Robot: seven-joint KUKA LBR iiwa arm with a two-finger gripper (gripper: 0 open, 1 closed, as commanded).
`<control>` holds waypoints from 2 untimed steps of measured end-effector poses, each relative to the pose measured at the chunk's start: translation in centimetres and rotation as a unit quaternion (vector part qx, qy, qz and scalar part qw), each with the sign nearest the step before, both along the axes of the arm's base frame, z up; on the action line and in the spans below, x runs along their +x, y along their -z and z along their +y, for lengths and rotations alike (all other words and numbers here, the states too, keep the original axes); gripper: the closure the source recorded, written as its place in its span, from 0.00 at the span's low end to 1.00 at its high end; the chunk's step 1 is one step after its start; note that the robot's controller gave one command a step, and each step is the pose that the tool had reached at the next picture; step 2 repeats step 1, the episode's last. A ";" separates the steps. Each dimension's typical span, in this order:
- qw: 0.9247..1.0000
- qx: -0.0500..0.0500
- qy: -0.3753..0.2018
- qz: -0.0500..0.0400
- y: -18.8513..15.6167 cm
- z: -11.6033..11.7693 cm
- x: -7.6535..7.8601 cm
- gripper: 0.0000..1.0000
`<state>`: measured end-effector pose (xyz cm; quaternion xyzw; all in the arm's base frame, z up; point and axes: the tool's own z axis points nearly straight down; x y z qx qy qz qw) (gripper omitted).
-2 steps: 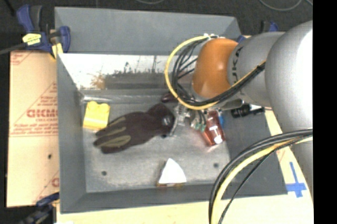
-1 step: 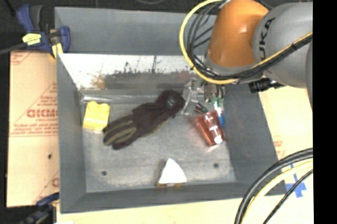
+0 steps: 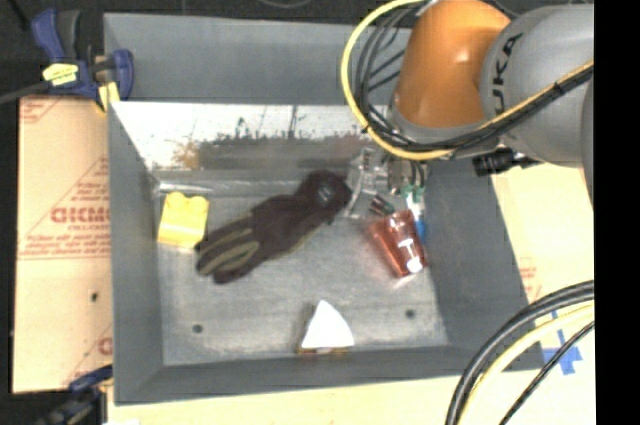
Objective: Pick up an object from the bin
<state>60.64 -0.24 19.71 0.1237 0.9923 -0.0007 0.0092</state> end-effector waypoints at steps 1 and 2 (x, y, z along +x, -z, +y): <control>1.000 0.000 0.029 -0.003 -14.7 -2.3 0.2 1.00; 1.000 0.000 0.029 -0.003 -14.7 -2.3 0.2 1.00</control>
Offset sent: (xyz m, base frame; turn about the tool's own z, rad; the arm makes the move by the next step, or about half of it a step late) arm 0.0000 0.0000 0.0000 0.0000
